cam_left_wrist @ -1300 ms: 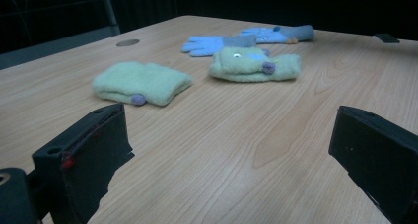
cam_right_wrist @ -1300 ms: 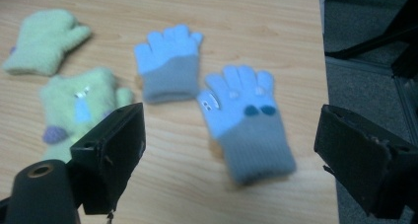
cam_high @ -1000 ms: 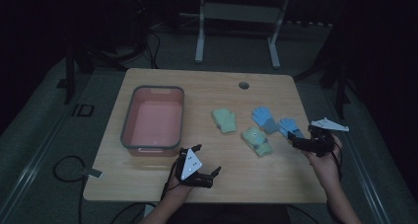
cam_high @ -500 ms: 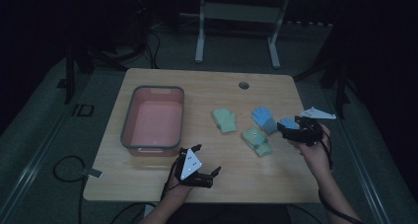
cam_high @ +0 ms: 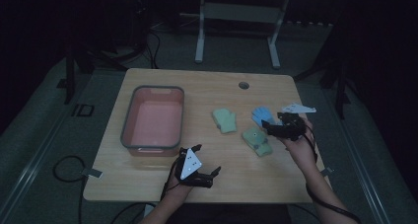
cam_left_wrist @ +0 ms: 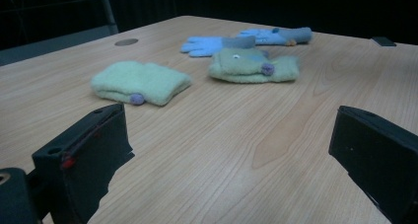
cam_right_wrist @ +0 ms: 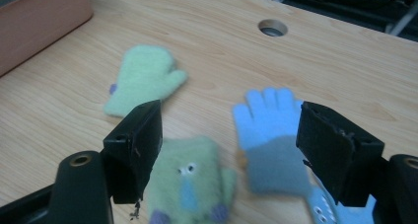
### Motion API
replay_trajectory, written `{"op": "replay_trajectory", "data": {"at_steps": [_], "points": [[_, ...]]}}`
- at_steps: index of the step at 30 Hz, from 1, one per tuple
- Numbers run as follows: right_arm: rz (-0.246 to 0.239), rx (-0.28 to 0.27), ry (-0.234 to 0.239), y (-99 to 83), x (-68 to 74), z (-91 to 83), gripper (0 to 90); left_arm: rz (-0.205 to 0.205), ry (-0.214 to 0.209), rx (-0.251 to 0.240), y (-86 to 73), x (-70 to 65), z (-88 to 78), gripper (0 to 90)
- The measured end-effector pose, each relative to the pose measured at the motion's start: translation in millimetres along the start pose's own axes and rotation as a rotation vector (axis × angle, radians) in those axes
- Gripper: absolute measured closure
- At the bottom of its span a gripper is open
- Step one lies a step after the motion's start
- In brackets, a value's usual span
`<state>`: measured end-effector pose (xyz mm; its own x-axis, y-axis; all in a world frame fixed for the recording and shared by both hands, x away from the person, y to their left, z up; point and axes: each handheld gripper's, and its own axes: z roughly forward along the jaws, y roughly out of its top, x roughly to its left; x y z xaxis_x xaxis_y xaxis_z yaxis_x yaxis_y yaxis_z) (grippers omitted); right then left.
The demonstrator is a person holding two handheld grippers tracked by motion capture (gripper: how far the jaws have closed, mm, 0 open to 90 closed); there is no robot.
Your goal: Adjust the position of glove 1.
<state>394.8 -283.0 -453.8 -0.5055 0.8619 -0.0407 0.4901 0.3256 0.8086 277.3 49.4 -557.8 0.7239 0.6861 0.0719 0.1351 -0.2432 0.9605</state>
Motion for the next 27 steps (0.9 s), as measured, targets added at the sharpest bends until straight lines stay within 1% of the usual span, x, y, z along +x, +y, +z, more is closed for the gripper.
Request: {"op": "replay_trajectory", "data": {"at_steps": [4,7,8,9,11,12,13,14,17,18,19,21,22,23,26,27], "points": [[-0.023,0.007,0.021,5.2,9.3,8.8,28.7,-0.001,-0.001,0.000,0.0,0.0,-0.1,1.5],[-0.037,0.009,0.036,9.9,16.9,15.1,29.7,0.002,0.000,-0.001,0.0,-0.3,-0.1,1.5],[-0.037,0.009,0.036,9.9,16.9,15.1,29.7,0.002,0.000,-0.001,0.0,-0.3,-0.1,1.6],[-0.046,0.011,0.043,13.3,21.6,19.7,30.2,0.003,0.000,-0.001,-0.1,-0.4,-0.1,1.5],[-0.051,0.013,0.049,14.9,23.8,22.1,30.4,0.004,0.000,-0.001,0.0,-0.5,0.0,1.6],[-0.058,0.012,0.055,18.1,28.2,26.3,31.2,0.005,-0.001,-0.001,0.0,-0.5,0.0,1.5],[-0.058,0.012,0.055,18.1,28.2,26.3,31.2,0.005,-0.001,-0.001,0.0,-0.5,0.0,1.6],[-0.065,0.009,0.066,21.3,32.7,31.1,31.7,0.004,-0.002,-0.001,0.0,-0.4,-0.1,1.6],[-0.078,0.011,0.077,24.5,38.7,37.4,32.1,0.002,-0.002,-0.001,0.0,-0.2,0.0,1.5],[-0.078,0.011,0.077,24.5,38.7,37.4,32.1,0.001,-0.003,-0.001,0.0,-0.2,-0.1,1.5],[-0.090,0.019,0.080,26.6,42.3,42.4,32.1,0.000,-0.004,-0.001,0.0,-0.1,-0.1,1.5],[-0.092,0.020,0.080,27.7,44.1,44.9,32.3,0.001,-0.004,-0.001,0.0,-0.1,-0.1,1.5],[-0.096,0.023,0.088,28.9,45.3,47.4,32.3,0.001,-0.004,-0.001,0.0,-0.1,-0.1,1.5],[-0.094,0.026,0.091,31.9,48.2,52.8,33.0,0.001,-0.003,-0.002,-0.1,-0.2,-0.2,1.5],[-0.101,0.032,0.101,35.0,52.1,60.6,33.3,0.000,-0.004,-0.001,0.0,-0.1,-0.2,1.5],[-0.101,0.032,0.101,35.0,52.1,60.6,33.3,0.001,-0.005,-0.001,0.0,0.0,-0.3,1.5]]}}
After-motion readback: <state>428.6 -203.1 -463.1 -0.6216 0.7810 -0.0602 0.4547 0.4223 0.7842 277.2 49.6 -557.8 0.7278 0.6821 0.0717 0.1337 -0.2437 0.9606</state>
